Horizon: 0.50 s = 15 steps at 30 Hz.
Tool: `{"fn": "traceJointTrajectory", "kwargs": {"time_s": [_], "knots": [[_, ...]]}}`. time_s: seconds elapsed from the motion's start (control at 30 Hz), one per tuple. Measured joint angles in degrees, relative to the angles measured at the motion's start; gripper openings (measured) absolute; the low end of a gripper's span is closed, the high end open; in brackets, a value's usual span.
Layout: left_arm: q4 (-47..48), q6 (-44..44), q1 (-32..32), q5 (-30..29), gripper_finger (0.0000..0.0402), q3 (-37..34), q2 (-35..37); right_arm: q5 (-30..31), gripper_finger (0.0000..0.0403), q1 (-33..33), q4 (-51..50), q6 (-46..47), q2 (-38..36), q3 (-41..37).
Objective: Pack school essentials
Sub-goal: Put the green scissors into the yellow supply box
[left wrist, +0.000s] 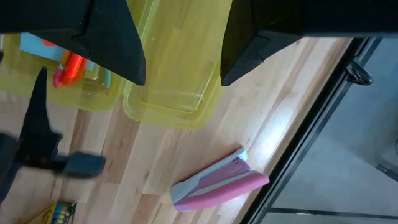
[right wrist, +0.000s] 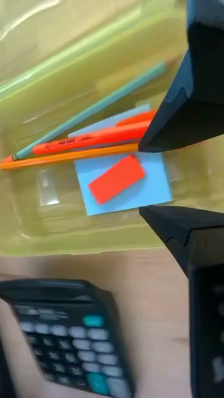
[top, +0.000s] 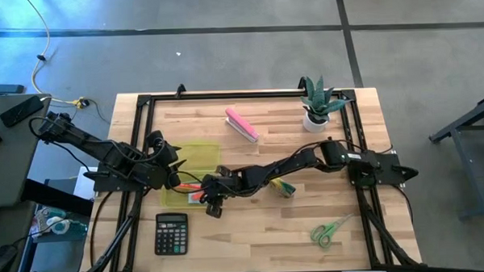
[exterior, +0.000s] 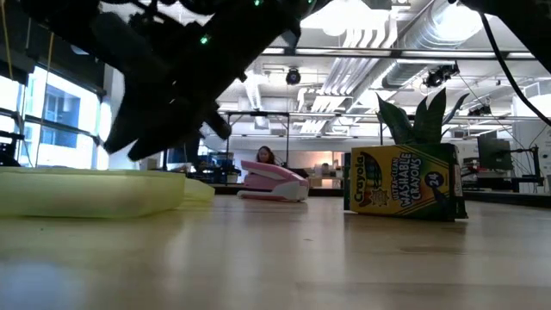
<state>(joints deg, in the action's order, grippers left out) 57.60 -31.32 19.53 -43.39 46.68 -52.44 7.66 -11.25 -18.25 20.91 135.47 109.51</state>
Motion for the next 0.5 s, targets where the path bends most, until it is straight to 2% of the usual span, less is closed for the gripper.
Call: {"fn": "traceJointTrajectory", "kwargs": {"time_s": [0.3, 0.5], "knots": [[0.01, -1.35, 0.0, 2.3, 0.0195, 0.0, 0.01, 1.94, 0.0138, -1.9, -17.63, -7.97, -5.93, -0.04], [0.01, 0.05, 0.0, 3.8, 0.0195, 0.0, 0.01, 7.88, 0.0138, -4.61, -27.62, -9.6, -7.49, -0.07]]}}
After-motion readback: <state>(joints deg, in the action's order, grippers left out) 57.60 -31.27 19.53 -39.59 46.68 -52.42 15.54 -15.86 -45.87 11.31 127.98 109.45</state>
